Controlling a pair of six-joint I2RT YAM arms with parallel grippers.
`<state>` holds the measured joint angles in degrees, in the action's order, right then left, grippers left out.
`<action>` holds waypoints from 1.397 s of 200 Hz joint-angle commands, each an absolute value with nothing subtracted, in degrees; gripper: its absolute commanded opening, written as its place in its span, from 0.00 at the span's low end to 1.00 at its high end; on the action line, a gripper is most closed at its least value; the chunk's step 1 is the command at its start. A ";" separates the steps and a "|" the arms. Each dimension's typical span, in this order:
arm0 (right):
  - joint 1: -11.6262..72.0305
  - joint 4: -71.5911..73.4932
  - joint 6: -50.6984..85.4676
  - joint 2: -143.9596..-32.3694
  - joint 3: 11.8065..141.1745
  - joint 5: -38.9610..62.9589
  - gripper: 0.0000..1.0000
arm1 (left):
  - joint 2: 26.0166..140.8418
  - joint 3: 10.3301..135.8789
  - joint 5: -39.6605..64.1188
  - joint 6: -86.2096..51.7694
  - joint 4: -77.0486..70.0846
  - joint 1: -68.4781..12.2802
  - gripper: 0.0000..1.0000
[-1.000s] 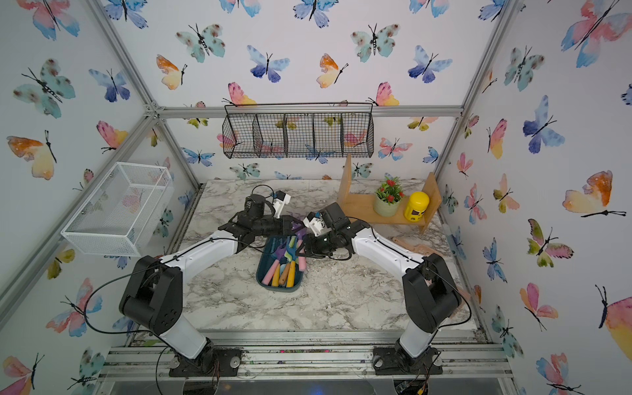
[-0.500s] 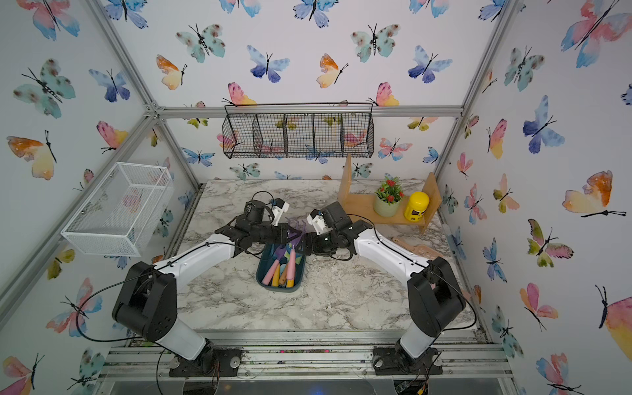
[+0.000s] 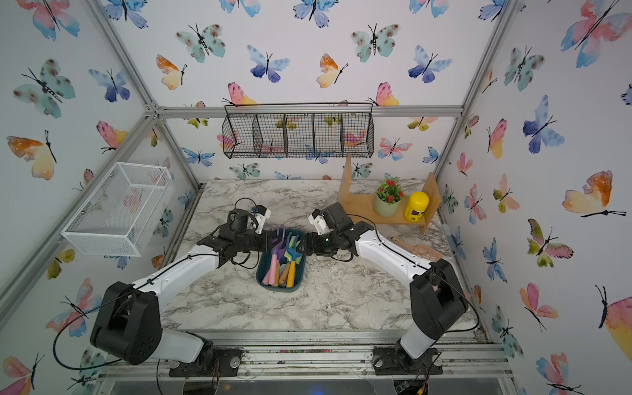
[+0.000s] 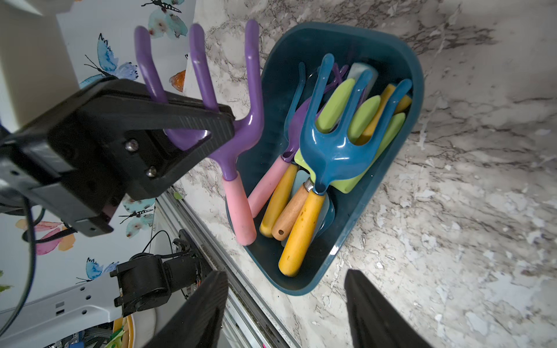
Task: Put the rake into the storage box
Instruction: Place the rake in the storage box.
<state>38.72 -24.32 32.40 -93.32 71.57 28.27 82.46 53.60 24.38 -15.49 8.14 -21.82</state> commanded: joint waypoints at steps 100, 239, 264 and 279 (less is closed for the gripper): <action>38.67 -24.43 33.13 -91.14 69.43 25.40 0.67 | 87.45 51.03 23.54 -15.29 5.19 -21.95 0.32; 33.76 -29.98 33.75 -89.42 69.36 10.63 0.68 | 75.90 53.72 1.98 -17.22 4.91 -21.24 0.54; 23.25 -30.96 35.86 -86.16 64.67 2.26 0.69 | 72.18 51.50 -6.29 -18.67 4.60 -16.10 0.63; 16.91 -29.55 37.07 -84.70 61.10 -3.78 0.70 | 71.75 50.67 -12.66 -18.98 6.44 -11.70 0.91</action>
<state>25.08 -27.57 34.48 -87.29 65.78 10.11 73.12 52.64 2.07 -17.87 4.64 -17.87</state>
